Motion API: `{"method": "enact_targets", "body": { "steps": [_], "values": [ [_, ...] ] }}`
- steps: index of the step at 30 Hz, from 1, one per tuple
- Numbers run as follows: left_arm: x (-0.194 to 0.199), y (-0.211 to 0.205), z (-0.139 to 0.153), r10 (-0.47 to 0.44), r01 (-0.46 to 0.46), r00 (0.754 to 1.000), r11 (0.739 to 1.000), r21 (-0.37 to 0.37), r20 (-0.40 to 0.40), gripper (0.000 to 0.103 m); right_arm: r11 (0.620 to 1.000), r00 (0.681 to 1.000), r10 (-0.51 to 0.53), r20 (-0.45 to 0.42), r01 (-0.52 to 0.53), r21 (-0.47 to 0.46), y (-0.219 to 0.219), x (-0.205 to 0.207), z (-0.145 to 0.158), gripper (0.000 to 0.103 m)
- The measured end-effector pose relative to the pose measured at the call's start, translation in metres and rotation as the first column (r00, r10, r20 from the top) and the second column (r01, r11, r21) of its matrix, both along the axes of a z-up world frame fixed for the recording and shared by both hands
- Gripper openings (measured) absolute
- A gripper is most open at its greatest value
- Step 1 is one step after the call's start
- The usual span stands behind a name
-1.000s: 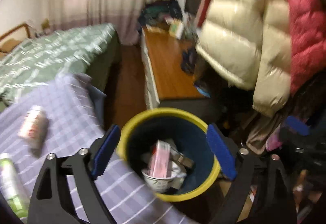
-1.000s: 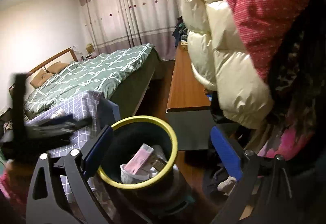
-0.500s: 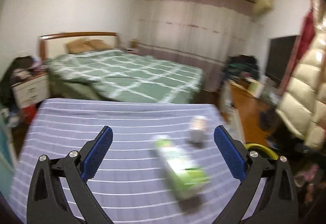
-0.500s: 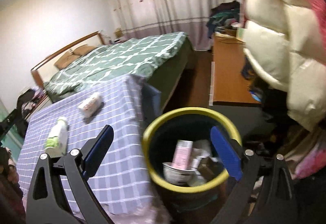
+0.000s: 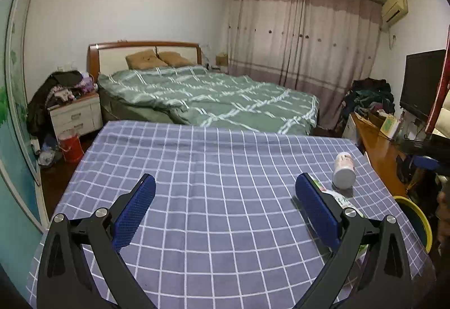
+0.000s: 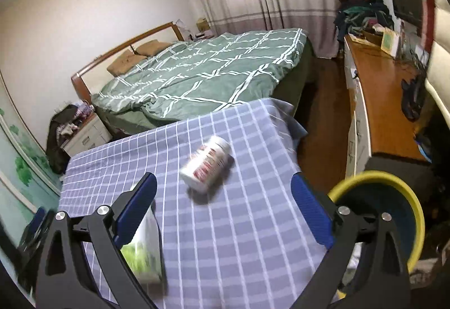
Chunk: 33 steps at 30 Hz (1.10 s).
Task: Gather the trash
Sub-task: 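Grasp the white pill bottle with the right tool, then carry the white pill bottle over the bin and open the right tool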
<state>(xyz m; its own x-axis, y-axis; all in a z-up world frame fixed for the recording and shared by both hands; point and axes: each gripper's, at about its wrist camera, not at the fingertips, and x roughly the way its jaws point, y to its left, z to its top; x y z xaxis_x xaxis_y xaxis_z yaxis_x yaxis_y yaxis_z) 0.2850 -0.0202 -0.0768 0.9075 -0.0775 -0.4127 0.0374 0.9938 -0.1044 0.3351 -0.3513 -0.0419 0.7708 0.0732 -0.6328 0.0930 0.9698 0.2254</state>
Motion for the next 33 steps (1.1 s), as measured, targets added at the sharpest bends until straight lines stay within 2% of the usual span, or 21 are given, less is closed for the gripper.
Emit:
{"method": "enact_targets", "body": {
  "steps": [3, 7, 10, 14, 22, 24, 25, 33],
  "values": [
    [-0.002, 0.001, -0.001, 0.019, -0.019, 1.000, 1.000, -0.011, 0.009, 0.098, 1.000, 0.998, 0.001, -0.066, -0.002, -0.009, 0.018, 0.040, -0.015, 0.091],
    [0.001, 0.005, -0.003, 0.026, -0.027, 0.999, 0.999, -0.047, -0.024, 0.098, 0.997, 0.990, -0.036, -0.136, 0.027, -0.066, 0.034, 0.075, -0.038, 0.091],
    [0.002, 0.010, -0.006, 0.023, -0.025, 0.999, 0.998, -0.062, -0.038, 0.098, 0.996, 0.981, -0.050, -0.186, 0.036, -0.077, 0.042, 0.091, -0.054, 0.091],
    [0.004, 0.010, -0.009, 0.027, -0.030, 0.999, 0.998, -0.060, -0.037, 0.098, 0.994, 0.974, -0.085, -0.208, 0.068, -0.090, 0.042, 0.100, -0.065, 0.091],
    [0.006, 0.010, -0.010, 0.026, -0.029, 0.999, 0.998, -0.058, -0.045, 0.098, 0.997, 0.969, -0.064, -0.240, 0.053, -0.054, 0.041, 0.111, -0.080, 0.073],
    [0.006, 0.008, -0.011, 0.024, -0.026, 0.999, 0.998, -0.053, -0.047, 0.098, 0.998, 0.969, -0.056, -0.241, 0.045, -0.052, 0.040, 0.111, -0.082, 0.057],
    [0.006, 0.007, -0.011, 0.023, -0.025, 0.999, 0.998, -0.049, -0.048, 0.098, 0.998, 0.969, -0.048, -0.242, 0.040, -0.039, 0.039, 0.111, -0.083, 0.054],
    [0.009, 0.004, -0.013, 0.021, -0.023, 0.998, 0.999, -0.036, -0.055, 0.098, 0.999, 0.981, -0.005, -0.193, 0.011, 0.030, 0.030, 0.089, -0.065, 0.045]
  ]
}}
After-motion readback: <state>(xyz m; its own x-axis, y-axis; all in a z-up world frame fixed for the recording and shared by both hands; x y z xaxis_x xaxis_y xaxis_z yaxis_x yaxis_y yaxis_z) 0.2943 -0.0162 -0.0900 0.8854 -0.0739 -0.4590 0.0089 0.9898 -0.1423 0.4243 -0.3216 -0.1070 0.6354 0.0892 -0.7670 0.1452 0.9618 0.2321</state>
